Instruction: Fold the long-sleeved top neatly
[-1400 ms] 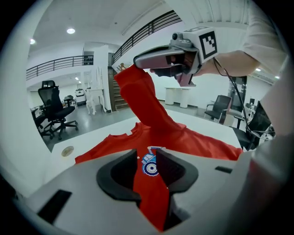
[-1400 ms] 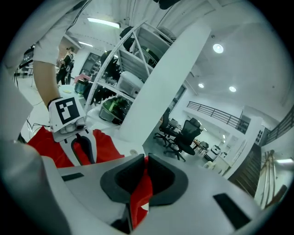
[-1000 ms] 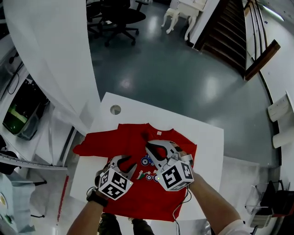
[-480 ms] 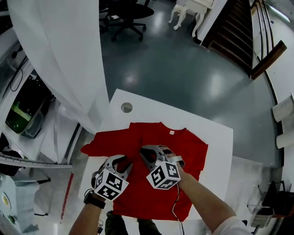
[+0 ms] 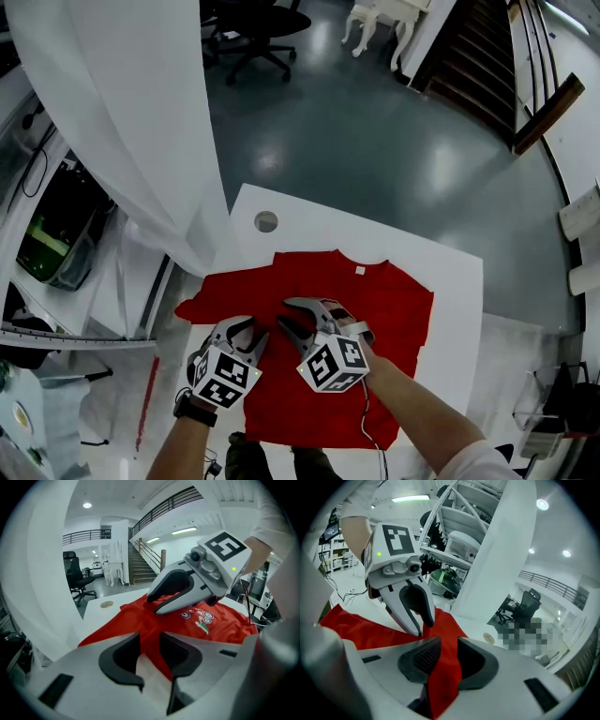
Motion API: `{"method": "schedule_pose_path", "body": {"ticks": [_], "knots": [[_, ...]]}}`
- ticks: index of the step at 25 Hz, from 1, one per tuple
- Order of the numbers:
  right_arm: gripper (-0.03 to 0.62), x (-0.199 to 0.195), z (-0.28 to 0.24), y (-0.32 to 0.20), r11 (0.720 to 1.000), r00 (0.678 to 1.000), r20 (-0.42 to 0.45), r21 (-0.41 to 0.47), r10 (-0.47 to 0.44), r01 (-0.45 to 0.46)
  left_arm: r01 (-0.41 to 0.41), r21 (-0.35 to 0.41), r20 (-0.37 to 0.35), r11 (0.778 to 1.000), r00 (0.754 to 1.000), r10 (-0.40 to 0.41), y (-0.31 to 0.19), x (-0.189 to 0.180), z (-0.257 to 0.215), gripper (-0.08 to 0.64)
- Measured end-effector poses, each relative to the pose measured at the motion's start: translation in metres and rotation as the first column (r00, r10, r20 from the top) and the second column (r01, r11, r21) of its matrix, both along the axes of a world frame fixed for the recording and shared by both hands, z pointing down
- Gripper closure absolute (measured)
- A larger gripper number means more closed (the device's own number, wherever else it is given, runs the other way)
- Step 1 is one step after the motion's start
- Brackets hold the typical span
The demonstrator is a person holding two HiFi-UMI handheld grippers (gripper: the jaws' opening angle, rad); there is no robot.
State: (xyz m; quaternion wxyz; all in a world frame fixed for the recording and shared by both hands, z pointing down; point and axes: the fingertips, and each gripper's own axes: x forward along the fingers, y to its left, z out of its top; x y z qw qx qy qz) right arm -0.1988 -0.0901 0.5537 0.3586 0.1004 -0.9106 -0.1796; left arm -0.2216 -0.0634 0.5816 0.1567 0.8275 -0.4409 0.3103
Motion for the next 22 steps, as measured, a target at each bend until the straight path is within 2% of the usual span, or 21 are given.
{"method": "schedule_pose_path", "body": {"ticks": [7,14,17,22], "knots": [[0.471,-0.008,-0.011,-0.003,1.000,1.000,0.017,0.007,-0.007,0.007,0.116,-0.016,0.004,0.993,0.993,-0.116,0.008,-0.051,0.006,0.426],[0.471,-0.051,-0.001,0.001,0.998,0.998,-0.009,-0.007,-0.061,0.061,0.279,-0.034,-0.005,0.960,0.960,-0.280,0.017,-0.137,0.018,0.425],[0.471,-0.077,0.006,0.006,0.995,0.995,-0.027,-0.024,-0.100,0.100,0.313,-0.044,0.004,0.949,0.950,-0.313,0.022,-0.164,0.025,0.426],[0.471,-0.114,0.018,0.021,0.985,0.985,-0.052,-0.060,-0.164,0.161,0.321,-0.073,0.036,0.944,0.947,-0.319,0.031,-0.193,0.043,0.425]]}}
